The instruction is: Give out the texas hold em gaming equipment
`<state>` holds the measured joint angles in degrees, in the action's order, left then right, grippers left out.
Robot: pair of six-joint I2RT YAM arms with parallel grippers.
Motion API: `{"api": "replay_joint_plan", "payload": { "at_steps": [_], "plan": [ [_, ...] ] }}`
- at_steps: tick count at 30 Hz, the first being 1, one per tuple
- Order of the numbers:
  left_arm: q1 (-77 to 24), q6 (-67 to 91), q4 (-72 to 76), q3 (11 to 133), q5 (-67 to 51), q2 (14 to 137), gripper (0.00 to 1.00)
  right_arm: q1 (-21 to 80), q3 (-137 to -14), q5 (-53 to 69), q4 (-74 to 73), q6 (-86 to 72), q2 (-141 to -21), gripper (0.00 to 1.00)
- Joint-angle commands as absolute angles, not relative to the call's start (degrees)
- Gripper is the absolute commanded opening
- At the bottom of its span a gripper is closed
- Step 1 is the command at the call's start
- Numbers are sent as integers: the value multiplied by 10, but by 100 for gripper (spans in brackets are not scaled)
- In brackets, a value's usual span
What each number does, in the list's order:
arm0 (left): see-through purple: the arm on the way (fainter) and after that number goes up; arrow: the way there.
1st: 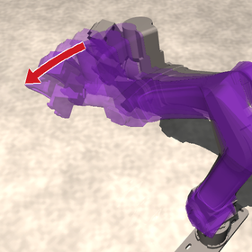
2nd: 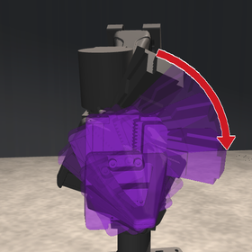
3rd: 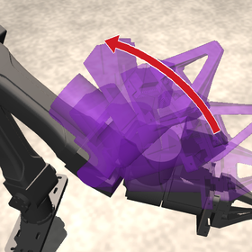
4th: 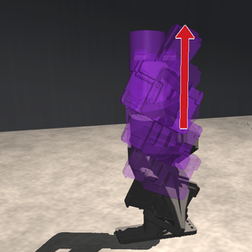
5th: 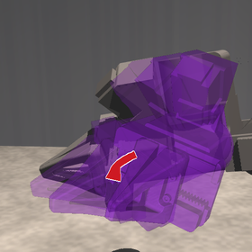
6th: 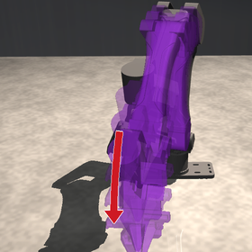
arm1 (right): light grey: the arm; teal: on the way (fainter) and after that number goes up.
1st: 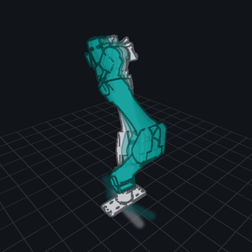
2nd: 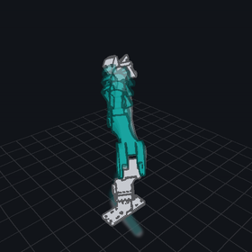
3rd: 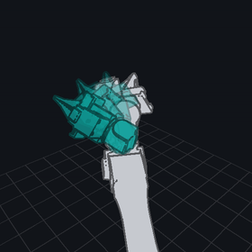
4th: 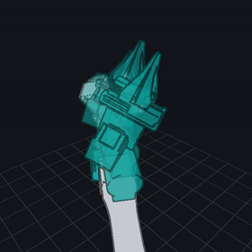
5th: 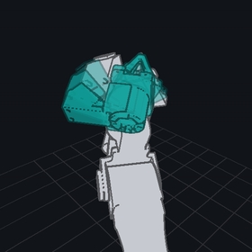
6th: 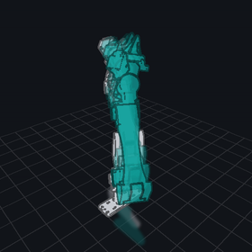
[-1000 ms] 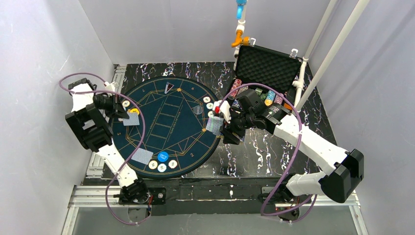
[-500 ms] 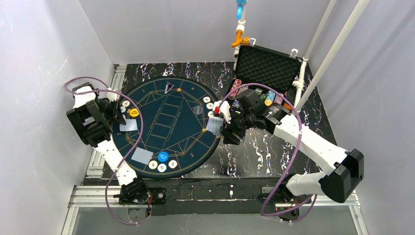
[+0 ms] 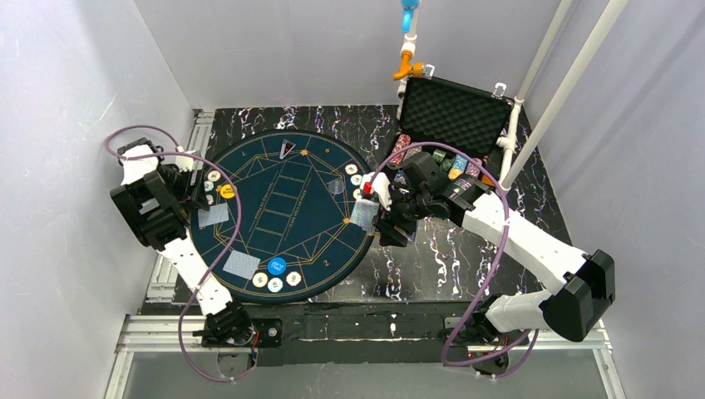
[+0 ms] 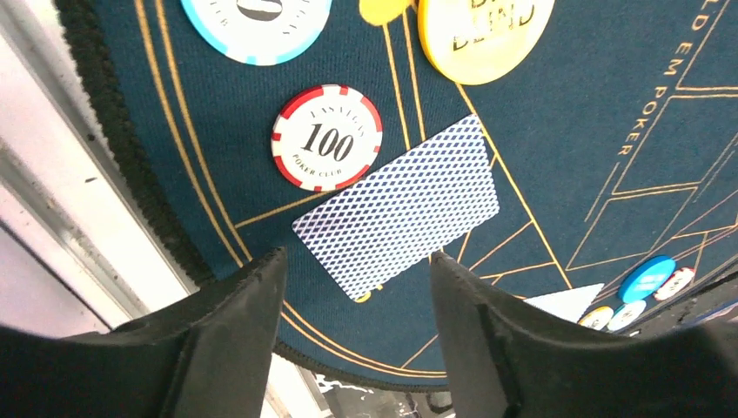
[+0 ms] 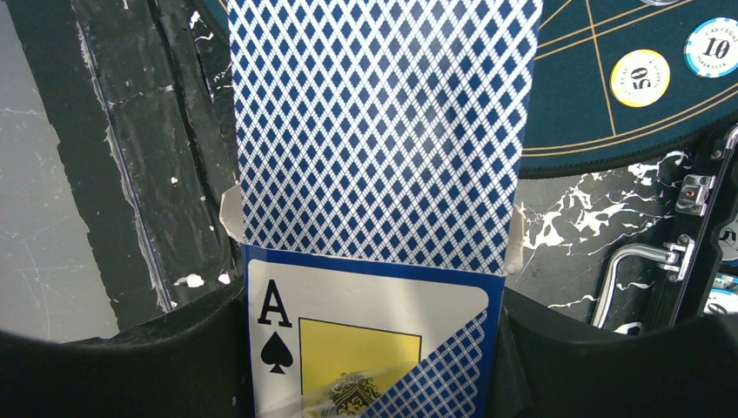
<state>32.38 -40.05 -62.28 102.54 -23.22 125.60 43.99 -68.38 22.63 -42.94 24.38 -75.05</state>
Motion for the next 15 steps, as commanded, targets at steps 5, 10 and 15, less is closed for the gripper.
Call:
{"api": "replay_joint_plan", "payload": {
  "at_steps": [5, 10, 15],
  "plan": [
    [326, -383, -708, 1135, -297, 1181, 78, 440, -701, 231, -412, 257, -730, 1],
    [246, -325, -768, 1144, -410, 1128, 79, 440, -702, 233, -411, 254, -724, 1],
    [87, -219, -716, 1020, -538, 1029, 80, 440, -717, 231, -418, 243, -726, 1]
  ]
}}
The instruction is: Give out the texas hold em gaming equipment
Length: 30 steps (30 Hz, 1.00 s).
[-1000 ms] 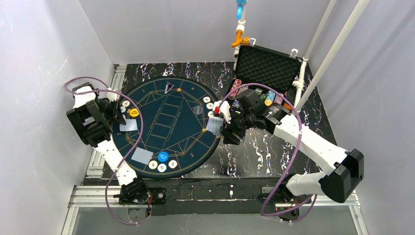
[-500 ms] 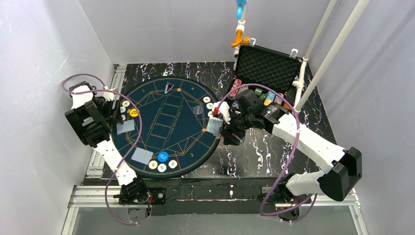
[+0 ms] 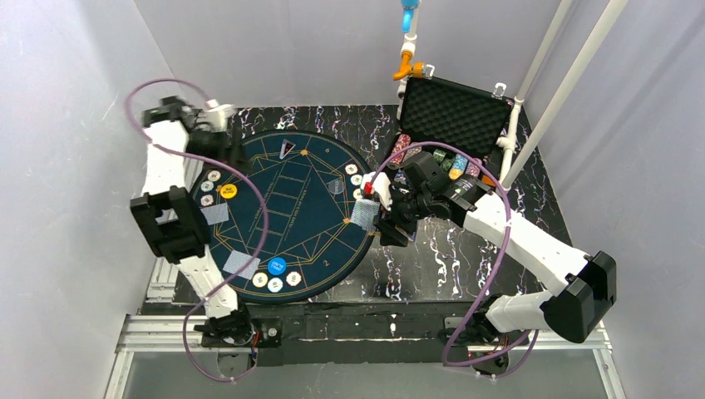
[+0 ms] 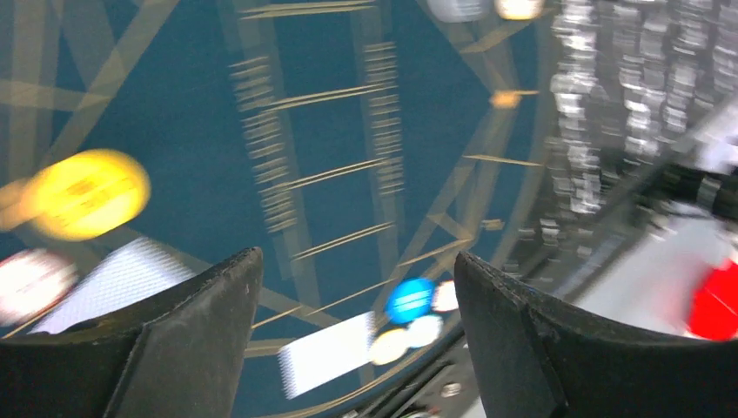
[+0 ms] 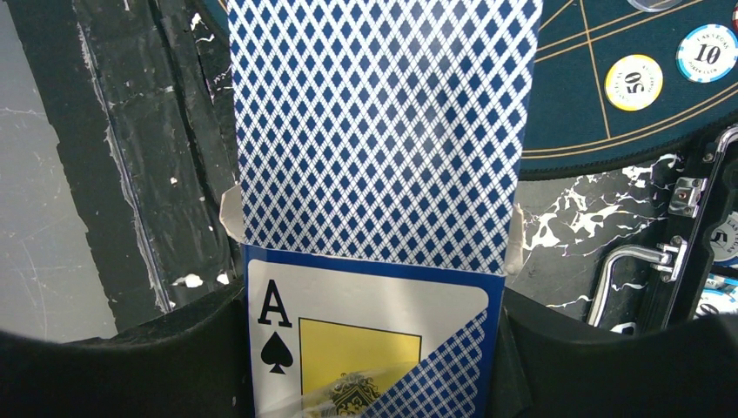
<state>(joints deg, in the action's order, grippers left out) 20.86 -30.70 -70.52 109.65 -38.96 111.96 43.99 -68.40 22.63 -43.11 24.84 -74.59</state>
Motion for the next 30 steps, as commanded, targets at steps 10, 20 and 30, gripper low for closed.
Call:
{"api": "replay_joint_plan", "payload": {
  "at_steps": [10, 20, 30],
  "plan": [
    [-159, 111, -443, 856, -663, 912, 81, 440, -723, 209, -425, 236, -731, 1],
    [-257, 193, -348, 815, -630, 905, 79, 440, -734, 214, -412, 229, -736, 1],
    [-280, 190, -354, 826, -607, 930, 49, 439, -743, 215, -412, 230, -732, 1]
  ]
}}
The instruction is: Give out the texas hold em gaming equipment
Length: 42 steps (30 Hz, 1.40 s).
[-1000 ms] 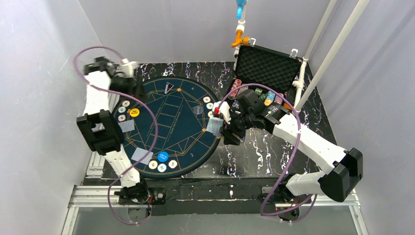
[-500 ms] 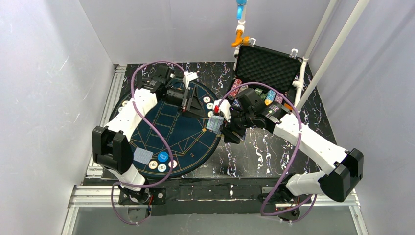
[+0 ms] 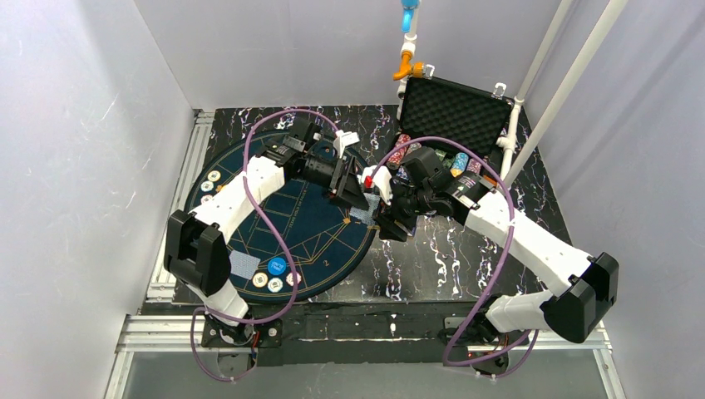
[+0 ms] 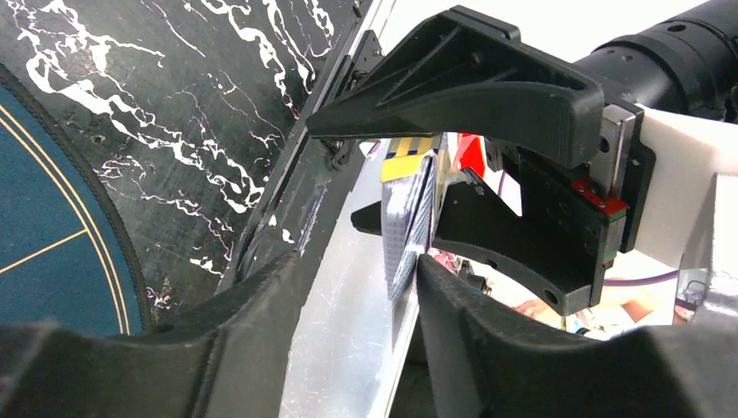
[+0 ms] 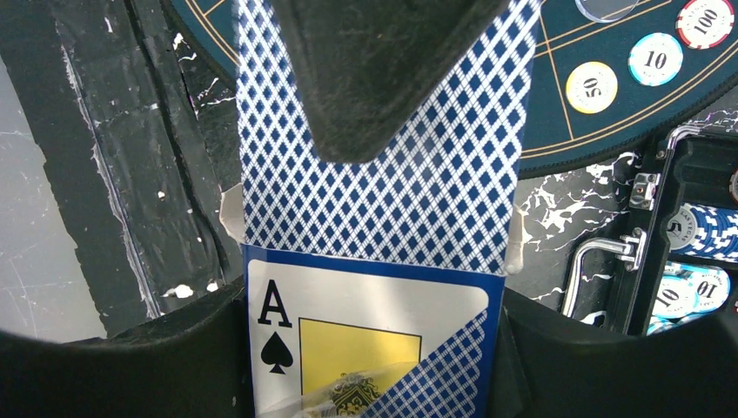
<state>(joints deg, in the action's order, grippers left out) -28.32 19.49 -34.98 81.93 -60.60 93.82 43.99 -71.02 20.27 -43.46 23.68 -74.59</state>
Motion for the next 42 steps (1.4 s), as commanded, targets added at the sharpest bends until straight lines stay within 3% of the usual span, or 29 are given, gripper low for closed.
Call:
{"api": "replay_joint_plan", "payload": {
  "at_steps": [1, 5, 13, 20, 26, 35, 42],
  "plan": [
    [-279, 189, -355, 824, -608, 926, 46, 438, -743, 215, -413, 230, -732, 1],
    [-264, 191, -355, 812, -608, 911, 42, 436, -741, 215, -416, 232, -729, 1],
    [-254, 194, -340, 800, -643, 881, 19, 435, -730, 210, -416, 234, -726, 1],
    [-222, 207, -333, 779, -655, 865, 13, 435, -717, 204, -421, 237, -718, 1],
    [-160, 212, -326, 775, -658, 846, 0, 430, -710, 201, -422, 237, -713, 1],
    [-77, 231, -318, 726, -637, 843, 0, 422, -710, 201, -426, 232, -708, 1],
    [-137, 254, -207, 676, -549, 923, 0, 391, -725, 212, -421, 225, -719, 1]
  ]
}}
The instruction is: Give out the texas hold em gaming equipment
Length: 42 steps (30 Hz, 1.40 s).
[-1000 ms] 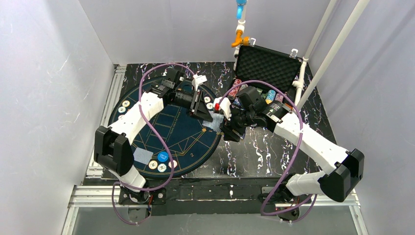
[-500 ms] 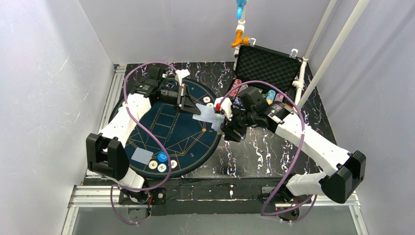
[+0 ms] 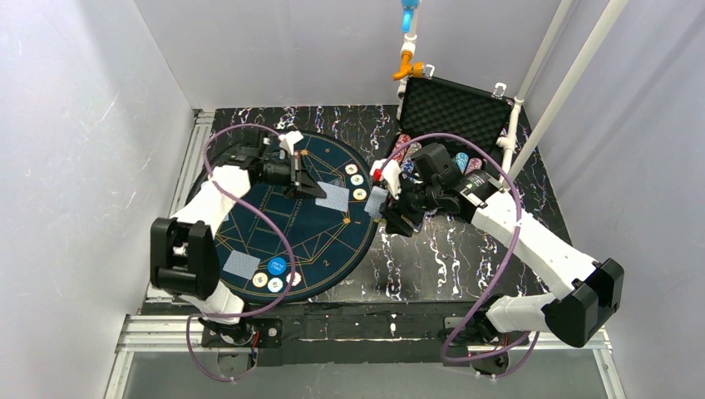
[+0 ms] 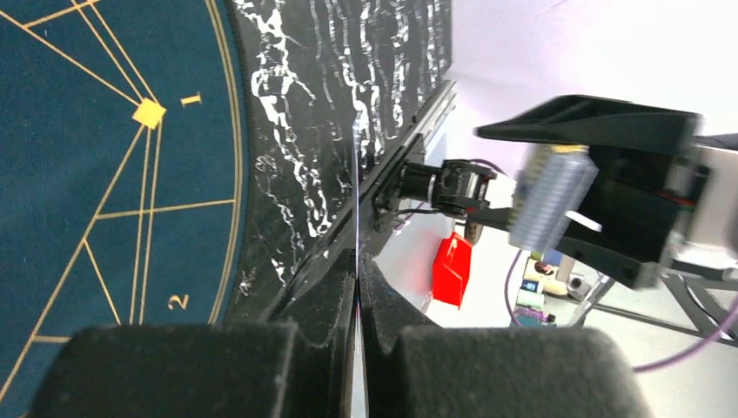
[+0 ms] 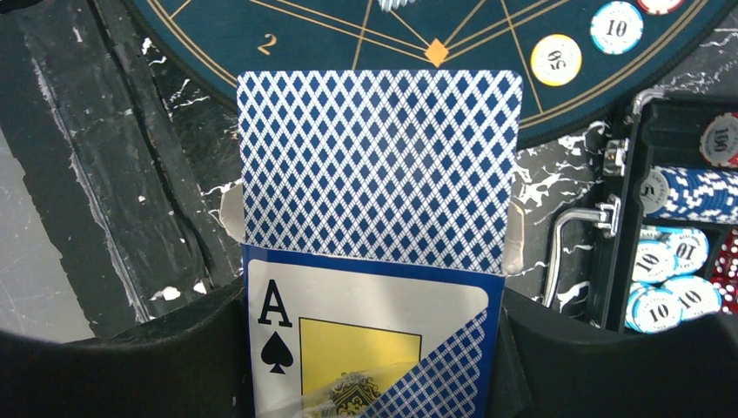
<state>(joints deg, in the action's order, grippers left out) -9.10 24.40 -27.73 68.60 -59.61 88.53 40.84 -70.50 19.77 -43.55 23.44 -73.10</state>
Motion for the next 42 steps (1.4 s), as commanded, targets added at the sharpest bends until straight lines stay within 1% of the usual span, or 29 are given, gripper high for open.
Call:
{"api": "replay_joint_plan", "payload": {
  "at_steps": [1, 6, 8, 18, 22, 23, 24, 26, 28, 29, 32, 37, 38, 39, 40, 42],
  "plan": [
    [-148, 261, -186, 675, -539, 937, 0, 390, -727, 212, -425, 225, -718, 1],
    [-175, 312, -96, 663, -505, 1015, 0, 388, -731, 209, -441, 231, -720, 1],
    [-182, 312, -82, 671, -500, 1050, 0, 387, -734, 207, -444, 235, -723, 1],
    [-200, 298, -48, 711, -473, 1149, 0, 383, -740, 208, -446, 238, -736, 1],
    [-200, 295, -55, 717, -448, 1168, 0, 383, -743, 209, -447, 241, -743, 1],
    [-200, 290, -62, 719, -441, 1169, 2, 383, -743, 209, -447, 242, -744, 1],
    [-200, 285, -70, 721, -432, 1169, 12, 383, -744, 209, -447, 243, -745, 1],
    [-200, 272, -93, 729, -419, 1165, 27, 383, -744, 209, -448, 245, -745, 1],
    [-200, 256, -125, 738, -405, 1158, 44, 383, -744, 211, -448, 246, -745, 1],
    [-199, 249, -140, 743, -401, 1151, 51, 383, -742, 213, -447, 246, -744, 1],
    [-194, 228, -186, 750, -402, 1120, 64, 383, -737, 215, -447, 249, -740, 1],
    [-152, 219, -221, 727, -478, 1043, 76, 383, -718, 228, -427, 250, -729, 1],
    [-144, 211, -235, 729, -499, 1026, 80, 383, -715, 231, -424, 250, -728, 1],
    [-140, 198, -252, 731, -518, 1009, 89, 383, -712, 234, -420, 250, -727, 1],
    [-139, 183, -267, 734, -540, 990, 92, 383, -709, 238, -417, 250, -726, 1],
    [-141, 168, -277, 735, -588, 952, 94, 383, -703, 246, -410, 249, -725, 1]
  ]
}}
